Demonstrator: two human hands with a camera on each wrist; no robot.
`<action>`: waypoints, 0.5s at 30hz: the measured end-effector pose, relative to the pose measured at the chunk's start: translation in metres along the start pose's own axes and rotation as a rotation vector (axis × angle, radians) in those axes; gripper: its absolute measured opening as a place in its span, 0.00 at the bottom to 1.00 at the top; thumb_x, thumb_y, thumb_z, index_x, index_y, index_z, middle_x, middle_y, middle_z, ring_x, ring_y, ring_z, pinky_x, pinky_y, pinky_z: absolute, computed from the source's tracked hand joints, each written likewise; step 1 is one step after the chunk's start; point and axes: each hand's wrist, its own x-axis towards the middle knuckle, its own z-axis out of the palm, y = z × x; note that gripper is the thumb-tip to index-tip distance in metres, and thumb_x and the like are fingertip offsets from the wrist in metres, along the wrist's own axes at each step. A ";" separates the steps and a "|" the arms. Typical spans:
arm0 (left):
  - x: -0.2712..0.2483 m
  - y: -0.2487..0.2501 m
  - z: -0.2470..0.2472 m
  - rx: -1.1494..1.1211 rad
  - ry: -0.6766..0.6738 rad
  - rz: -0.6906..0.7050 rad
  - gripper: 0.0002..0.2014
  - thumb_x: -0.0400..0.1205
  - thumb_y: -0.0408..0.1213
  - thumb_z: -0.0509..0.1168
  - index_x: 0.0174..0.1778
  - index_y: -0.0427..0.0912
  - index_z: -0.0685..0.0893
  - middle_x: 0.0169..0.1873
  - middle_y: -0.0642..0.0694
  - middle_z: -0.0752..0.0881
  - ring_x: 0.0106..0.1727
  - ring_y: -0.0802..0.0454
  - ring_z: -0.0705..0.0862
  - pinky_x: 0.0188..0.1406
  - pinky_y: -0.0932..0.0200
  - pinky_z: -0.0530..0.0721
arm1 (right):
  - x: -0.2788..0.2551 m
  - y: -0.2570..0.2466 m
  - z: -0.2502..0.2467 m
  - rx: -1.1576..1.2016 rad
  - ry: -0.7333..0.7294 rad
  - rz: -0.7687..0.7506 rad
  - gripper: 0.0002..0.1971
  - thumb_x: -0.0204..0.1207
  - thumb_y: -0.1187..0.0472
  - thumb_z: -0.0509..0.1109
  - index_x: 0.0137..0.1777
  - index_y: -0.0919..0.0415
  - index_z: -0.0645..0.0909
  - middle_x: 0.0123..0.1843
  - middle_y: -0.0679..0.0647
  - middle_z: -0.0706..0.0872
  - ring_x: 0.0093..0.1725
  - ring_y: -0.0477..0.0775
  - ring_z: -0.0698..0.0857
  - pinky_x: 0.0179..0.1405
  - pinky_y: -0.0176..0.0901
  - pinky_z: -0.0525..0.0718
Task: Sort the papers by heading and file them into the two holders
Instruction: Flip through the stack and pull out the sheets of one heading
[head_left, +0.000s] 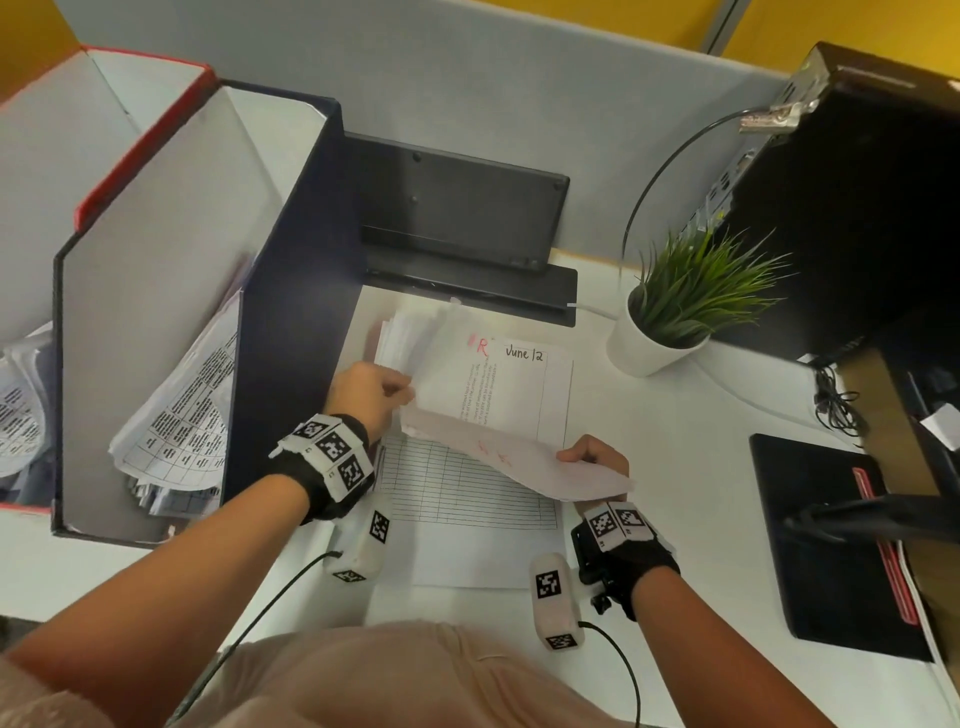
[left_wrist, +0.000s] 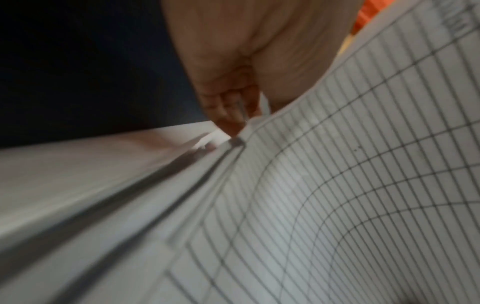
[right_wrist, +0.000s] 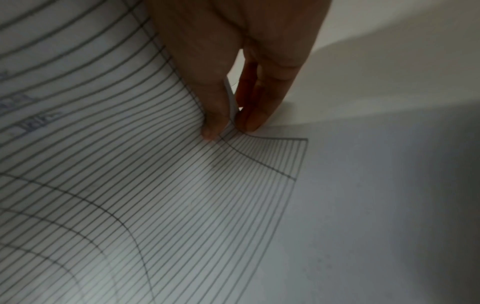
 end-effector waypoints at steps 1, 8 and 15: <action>-0.003 0.001 0.001 -0.089 0.018 0.040 0.09 0.79 0.30 0.68 0.53 0.38 0.89 0.48 0.41 0.89 0.49 0.46 0.86 0.57 0.48 0.84 | 0.001 0.001 -0.001 -0.004 -0.005 -0.014 0.31 0.63 0.89 0.59 0.11 0.55 0.76 0.14 0.43 0.77 0.17 0.37 0.73 0.20 0.28 0.71; -0.012 -0.003 0.006 -0.553 -0.012 -0.096 0.12 0.78 0.21 0.60 0.34 0.38 0.83 0.45 0.44 0.89 0.54 0.45 0.85 0.64 0.42 0.79 | 0.002 -0.004 0.001 0.044 0.028 0.110 0.30 0.69 0.86 0.55 0.11 0.61 0.76 0.19 0.50 0.83 0.20 0.45 0.81 0.21 0.29 0.78; -0.009 -0.007 0.008 -0.666 -0.047 -0.191 0.14 0.78 0.22 0.57 0.30 0.40 0.79 0.41 0.41 0.87 0.43 0.46 0.84 0.36 0.57 0.81 | 0.002 -0.017 0.018 -0.355 0.111 0.202 0.19 0.69 0.71 0.76 0.58 0.69 0.76 0.65 0.66 0.82 0.65 0.63 0.81 0.52 0.41 0.83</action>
